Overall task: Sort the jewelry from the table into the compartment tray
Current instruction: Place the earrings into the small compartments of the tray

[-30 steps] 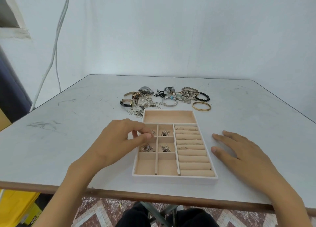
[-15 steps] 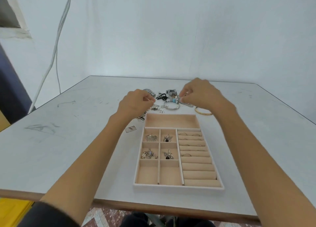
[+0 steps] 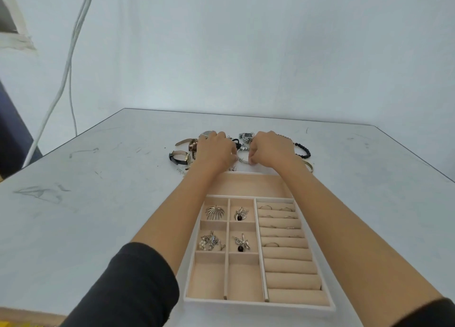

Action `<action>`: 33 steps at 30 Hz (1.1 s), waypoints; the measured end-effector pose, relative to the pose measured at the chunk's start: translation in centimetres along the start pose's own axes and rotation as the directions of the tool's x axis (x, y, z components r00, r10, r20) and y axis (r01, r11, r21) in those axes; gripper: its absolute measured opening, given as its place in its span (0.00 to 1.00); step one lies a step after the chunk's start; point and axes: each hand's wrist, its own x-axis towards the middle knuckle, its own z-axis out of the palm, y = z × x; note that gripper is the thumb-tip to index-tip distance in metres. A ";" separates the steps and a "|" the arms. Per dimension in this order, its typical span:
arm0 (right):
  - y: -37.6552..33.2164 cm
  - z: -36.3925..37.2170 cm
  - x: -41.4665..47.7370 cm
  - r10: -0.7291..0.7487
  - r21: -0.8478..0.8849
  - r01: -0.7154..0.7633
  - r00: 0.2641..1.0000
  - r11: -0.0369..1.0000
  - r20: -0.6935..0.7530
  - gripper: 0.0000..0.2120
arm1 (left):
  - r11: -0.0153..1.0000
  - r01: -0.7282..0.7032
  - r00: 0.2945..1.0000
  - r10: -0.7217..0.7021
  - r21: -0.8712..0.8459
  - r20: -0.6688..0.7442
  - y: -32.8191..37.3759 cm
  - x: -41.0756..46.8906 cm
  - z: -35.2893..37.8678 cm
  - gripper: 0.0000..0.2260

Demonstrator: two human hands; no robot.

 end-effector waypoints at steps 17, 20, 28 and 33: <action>-1.7 0.2 0.3 -0.093 0.273 0.052 0.986 0.961 0.140 0.10 | 0.994 -0.018 1.000 0.019 -0.104 0.013 -1.4 1.2 -0.1 0.07; -2.1 0.5 0.3 -0.085 0.255 0.045 0.985 0.966 0.149 0.10 | 0.946 0.043 0.999 -0.049 -0.322 -0.011 -1.9 0.9 -0.3 0.02; -2.4 0.3 -0.2 -0.106 0.198 0.072 0.980 0.978 0.169 0.08 | 0.820 0.053 0.990 -0.119 -0.570 -0.079 -2.9 -0.3 -0.6 0.01; -2.6 0.2 -0.3 -0.130 0.110 0.106 0.962 0.988 0.240 0.12 | 0.717 0.032 0.978 -0.166 -0.696 -0.125 -3.3 -1.0 -0.7 0.03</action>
